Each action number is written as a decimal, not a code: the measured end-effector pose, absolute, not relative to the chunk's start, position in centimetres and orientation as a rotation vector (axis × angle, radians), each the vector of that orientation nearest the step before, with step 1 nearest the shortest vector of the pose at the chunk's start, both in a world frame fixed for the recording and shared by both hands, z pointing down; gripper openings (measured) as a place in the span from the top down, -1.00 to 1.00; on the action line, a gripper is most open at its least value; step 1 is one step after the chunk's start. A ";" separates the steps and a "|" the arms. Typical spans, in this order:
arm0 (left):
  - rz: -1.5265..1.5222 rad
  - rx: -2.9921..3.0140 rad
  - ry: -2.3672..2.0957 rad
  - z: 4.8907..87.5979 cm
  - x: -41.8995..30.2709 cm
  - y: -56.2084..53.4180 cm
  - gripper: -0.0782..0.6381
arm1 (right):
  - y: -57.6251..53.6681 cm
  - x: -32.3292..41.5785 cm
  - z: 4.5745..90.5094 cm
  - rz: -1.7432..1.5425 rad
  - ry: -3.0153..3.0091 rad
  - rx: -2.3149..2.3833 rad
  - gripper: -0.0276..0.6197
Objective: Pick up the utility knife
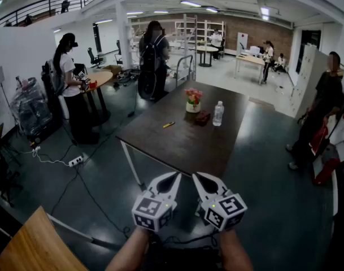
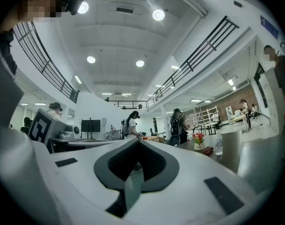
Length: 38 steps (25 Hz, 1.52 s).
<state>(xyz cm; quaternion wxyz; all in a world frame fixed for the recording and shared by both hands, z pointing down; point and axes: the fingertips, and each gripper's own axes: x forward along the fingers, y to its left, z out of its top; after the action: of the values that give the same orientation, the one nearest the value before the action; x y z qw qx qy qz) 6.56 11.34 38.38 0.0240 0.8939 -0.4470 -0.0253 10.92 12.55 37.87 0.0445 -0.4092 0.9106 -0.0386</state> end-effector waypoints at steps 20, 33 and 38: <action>-0.076 2.753 -1.408 38.5 6.5 11.1 0.76 | 12.2 11.1 38.1 -0.133 2.793 -1.240 0.88; -0.054 2.731 -1.419 39.1 5.2 8.7 0.76 | 9.8 10.4 38.4 -0.148 2.794 -1.245 0.88; -0.049 2.719 -1.419 39.9 3.6 6.1 0.76 | 7.2 9.0 39.2 -0.159 2.800 -1.257 0.88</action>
<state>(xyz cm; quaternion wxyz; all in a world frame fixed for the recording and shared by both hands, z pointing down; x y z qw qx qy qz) 3.60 6.10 39.93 0.0371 0.8858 -0.4623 -0.0161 9.03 7.23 39.25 0.0343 -0.4088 0.9105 -0.0516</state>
